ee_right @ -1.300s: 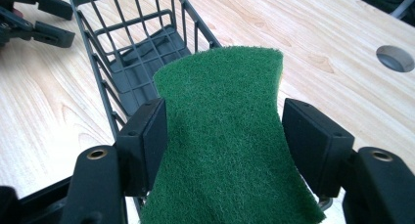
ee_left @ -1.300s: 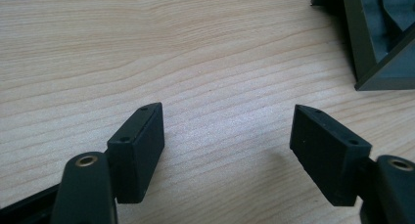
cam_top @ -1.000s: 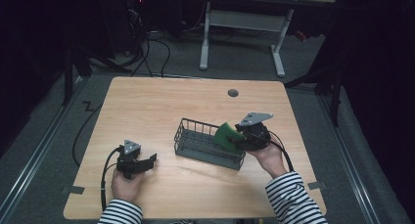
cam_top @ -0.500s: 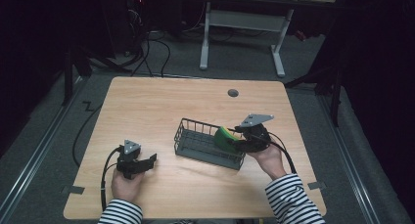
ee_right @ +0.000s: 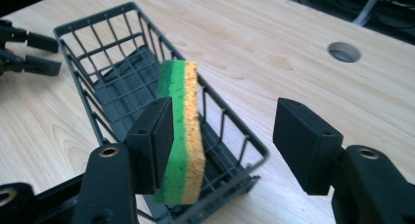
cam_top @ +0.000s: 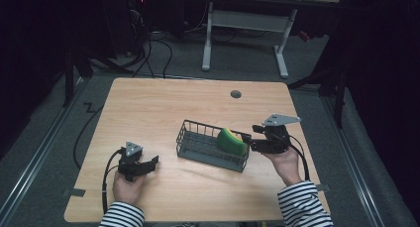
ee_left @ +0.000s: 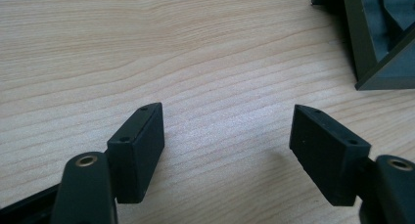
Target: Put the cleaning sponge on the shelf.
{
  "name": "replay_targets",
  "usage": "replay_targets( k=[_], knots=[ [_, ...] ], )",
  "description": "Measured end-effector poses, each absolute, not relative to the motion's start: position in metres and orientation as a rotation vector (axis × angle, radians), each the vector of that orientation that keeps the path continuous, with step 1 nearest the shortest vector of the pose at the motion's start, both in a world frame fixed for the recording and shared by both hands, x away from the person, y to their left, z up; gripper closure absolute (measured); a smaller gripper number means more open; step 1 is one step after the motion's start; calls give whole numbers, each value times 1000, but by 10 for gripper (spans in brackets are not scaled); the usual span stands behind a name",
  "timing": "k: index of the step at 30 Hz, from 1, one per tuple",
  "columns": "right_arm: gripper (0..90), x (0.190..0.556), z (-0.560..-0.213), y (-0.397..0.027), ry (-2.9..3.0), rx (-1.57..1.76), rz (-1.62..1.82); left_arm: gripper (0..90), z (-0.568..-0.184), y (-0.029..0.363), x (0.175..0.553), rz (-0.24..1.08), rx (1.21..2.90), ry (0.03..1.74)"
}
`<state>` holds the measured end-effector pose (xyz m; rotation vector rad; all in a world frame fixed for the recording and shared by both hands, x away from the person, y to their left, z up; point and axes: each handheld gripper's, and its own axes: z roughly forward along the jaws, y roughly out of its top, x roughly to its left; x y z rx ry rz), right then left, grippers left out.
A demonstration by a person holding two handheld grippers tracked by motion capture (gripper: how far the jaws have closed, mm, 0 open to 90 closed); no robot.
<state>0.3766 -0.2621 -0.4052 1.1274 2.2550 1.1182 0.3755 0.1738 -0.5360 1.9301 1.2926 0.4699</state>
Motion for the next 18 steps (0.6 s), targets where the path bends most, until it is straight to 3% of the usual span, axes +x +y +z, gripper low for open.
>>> replay_targets(
  k=[18],
  knots=[
    [418, 348, -414, -319, 2083, 1322, 1199, 297, -536, 174, 376, 472, 1932, 1292]
  ],
)
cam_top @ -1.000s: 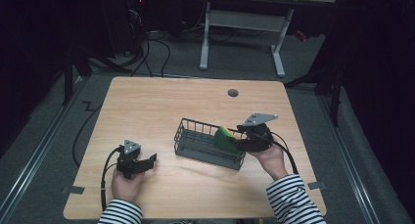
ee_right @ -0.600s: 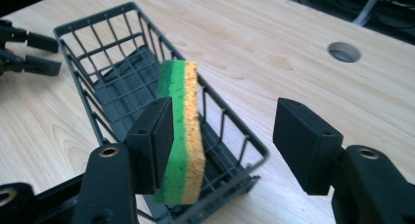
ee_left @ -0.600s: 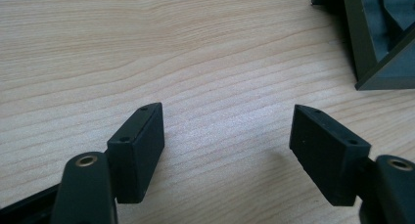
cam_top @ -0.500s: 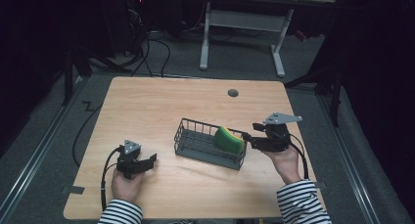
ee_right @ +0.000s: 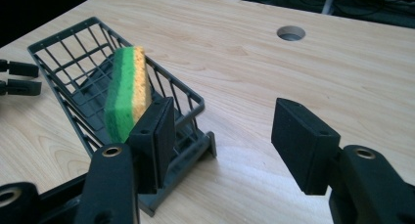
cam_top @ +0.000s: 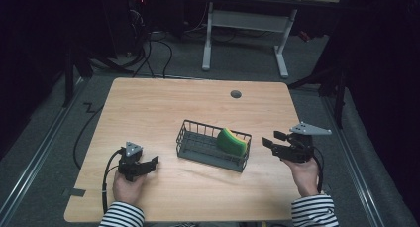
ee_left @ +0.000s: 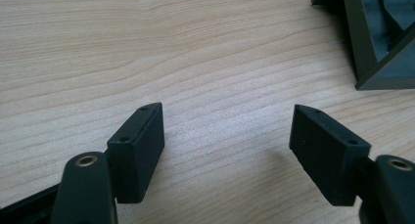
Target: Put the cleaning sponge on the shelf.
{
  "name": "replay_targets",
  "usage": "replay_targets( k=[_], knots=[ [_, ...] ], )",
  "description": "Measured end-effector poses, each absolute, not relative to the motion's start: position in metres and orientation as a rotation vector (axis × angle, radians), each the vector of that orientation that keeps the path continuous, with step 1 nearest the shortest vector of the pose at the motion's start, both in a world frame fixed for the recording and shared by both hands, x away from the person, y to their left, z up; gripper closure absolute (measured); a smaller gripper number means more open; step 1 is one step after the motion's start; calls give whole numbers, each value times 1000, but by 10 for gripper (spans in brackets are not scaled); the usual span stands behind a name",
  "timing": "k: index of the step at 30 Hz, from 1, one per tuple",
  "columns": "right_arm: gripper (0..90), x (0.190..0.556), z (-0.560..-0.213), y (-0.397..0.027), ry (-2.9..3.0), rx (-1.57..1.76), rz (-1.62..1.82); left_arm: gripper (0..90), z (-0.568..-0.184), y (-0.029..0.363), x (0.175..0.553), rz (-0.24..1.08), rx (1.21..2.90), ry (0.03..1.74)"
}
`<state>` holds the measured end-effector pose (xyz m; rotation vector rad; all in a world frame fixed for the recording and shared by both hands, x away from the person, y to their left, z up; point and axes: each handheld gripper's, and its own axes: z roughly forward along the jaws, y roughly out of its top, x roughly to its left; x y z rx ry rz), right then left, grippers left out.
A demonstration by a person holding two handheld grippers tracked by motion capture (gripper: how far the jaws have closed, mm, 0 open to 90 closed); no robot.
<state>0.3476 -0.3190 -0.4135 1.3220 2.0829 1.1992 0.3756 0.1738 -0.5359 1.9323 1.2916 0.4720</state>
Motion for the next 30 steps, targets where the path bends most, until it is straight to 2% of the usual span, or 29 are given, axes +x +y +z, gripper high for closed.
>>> replay_targets(
  k=[14, 30],
  knots=[
    [419, 328, -432, -346, 2004, 1421, 1255, 297, -536, 174, 376, 471, 1932, 1293],
    [408, 310, -461, -357, 1942, 1508, 1278, 295, -536, 174, 375, 471, 1931, 1293]
  ],
)
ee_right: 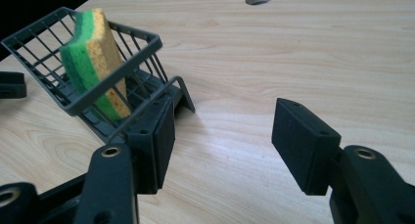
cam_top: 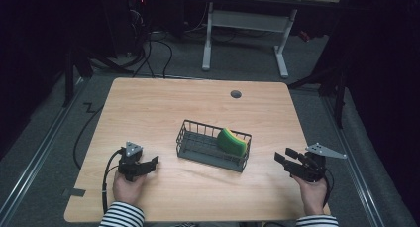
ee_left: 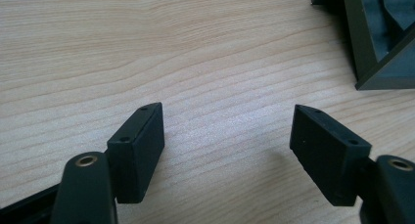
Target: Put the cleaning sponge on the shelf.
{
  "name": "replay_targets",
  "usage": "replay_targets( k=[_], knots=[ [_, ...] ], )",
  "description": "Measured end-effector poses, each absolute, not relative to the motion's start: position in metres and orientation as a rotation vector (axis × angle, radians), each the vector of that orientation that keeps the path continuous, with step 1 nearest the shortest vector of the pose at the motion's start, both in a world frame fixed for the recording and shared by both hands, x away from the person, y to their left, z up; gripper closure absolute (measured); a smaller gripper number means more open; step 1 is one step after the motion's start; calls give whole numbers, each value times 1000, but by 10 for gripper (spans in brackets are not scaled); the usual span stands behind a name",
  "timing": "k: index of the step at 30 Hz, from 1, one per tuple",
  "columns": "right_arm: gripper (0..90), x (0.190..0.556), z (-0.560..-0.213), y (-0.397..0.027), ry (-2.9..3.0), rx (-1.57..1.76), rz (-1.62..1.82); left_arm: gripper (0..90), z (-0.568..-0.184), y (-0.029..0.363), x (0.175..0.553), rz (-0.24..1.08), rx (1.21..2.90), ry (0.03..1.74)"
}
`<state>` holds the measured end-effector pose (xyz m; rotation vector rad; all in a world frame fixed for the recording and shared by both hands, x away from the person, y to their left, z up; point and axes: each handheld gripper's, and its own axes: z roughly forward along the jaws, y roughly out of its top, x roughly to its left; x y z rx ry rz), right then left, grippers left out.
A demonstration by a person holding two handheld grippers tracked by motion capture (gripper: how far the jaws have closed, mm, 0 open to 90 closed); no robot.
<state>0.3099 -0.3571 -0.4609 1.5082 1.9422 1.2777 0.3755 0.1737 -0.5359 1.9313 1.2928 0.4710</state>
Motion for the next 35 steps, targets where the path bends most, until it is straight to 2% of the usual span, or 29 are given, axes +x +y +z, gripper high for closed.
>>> replay_targets(
  k=[14, 25, 35],
  knots=[
    [387, 307, -501, -346, 1974, 1549, 1209, 295, -536, 174, 376, 473, 1933, 1292],
    [367, 316, -530, -333, 2014, 1545, 982, 297, -536, 173, 375, 474, 1932, 1292],
    [340, 318, -530, -321, 2026, 1487, 857, 297, -536, 173, 375, 477, 1934, 1291]
  ],
)
